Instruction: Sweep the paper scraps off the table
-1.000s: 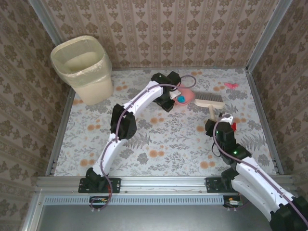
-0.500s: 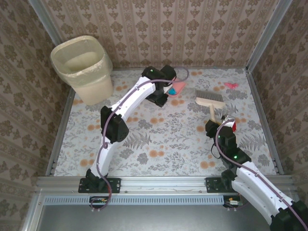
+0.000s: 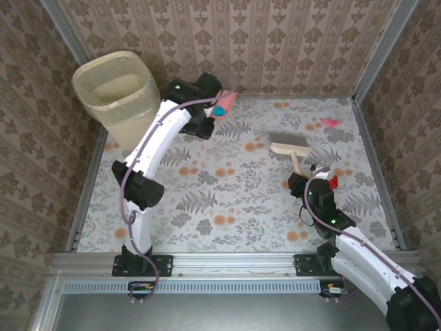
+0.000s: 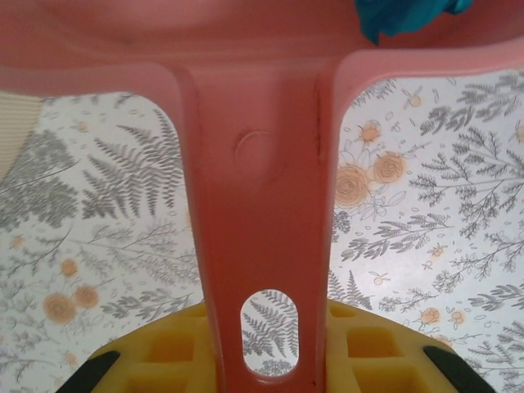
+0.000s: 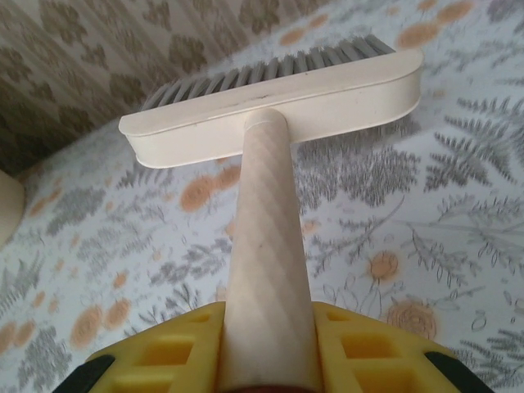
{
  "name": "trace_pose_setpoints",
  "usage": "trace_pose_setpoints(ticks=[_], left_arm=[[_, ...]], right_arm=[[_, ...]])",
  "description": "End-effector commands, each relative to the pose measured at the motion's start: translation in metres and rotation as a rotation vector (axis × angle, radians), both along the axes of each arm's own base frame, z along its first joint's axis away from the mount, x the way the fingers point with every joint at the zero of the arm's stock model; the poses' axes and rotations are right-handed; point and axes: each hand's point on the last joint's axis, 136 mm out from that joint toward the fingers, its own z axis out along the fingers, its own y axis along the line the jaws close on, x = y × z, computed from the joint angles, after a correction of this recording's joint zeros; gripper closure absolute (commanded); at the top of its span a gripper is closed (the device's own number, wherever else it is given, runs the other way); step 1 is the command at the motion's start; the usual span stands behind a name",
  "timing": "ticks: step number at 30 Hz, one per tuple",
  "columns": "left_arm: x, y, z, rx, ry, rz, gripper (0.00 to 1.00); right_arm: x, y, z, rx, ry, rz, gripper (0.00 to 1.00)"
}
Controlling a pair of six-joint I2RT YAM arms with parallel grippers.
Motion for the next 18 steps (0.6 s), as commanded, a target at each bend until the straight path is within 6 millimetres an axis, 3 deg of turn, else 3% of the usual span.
trace_pose_setpoints(ticks=[1, 7, 18], left_arm=[[-0.007, 0.028, 0.033, -0.058, -0.025, 0.086, 1.00], [0.009, 0.066, 0.067, -0.234, -0.061, 0.218, 1.00], [0.047, 0.114, 0.121, -0.599, -0.150, 0.396, 1.00]], right_arm=[[0.013, 0.019, 0.025, 0.036, -0.055, 0.070, 1.00], [0.020, 0.039, 0.016, 0.014, 0.000, 0.151, 1.00], [0.023, 0.071, 0.008, -0.069, 0.044, 0.271, 1.00]])
